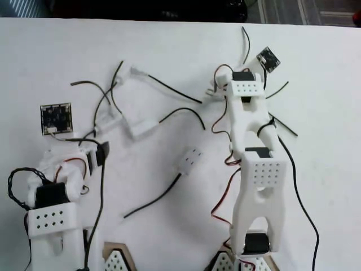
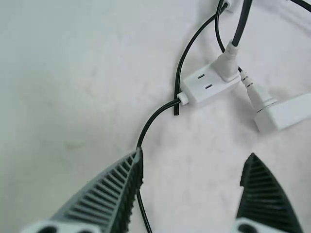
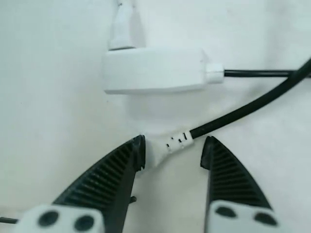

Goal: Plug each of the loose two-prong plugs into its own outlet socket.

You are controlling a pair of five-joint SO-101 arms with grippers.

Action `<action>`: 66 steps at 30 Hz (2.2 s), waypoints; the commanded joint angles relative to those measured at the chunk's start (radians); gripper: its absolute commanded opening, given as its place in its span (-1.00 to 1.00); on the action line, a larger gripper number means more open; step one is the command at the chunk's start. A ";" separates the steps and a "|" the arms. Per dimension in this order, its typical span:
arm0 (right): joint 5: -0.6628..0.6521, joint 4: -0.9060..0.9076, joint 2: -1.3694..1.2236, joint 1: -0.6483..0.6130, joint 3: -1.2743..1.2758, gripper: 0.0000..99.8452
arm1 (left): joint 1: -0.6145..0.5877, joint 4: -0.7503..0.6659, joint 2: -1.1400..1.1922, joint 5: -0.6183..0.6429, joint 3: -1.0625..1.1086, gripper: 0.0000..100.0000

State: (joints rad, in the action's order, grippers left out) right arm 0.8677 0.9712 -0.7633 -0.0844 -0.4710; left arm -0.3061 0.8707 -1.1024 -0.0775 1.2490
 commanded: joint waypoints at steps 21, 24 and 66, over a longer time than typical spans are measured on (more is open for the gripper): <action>-0.264 0.013 0.143 0.007 -0.032 -0.97 | -0.004 -0.015 -0.001 -0.005 -0.003 -0.37; -0.302 -0.054 0.143 -0.002 -0.032 -0.97 | -0.004 -0.015 -0.001 -0.005 -0.003 -0.37; -1.171 0.746 0.176 -0.012 -0.025 -0.97 | -0.004 -0.037 -0.001 -0.005 0.014 -0.37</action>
State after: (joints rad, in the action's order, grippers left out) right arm -0.2770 1.6893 -0.6912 -0.1059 -0.4910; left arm -0.3061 0.8523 -1.1024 -0.0775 1.2674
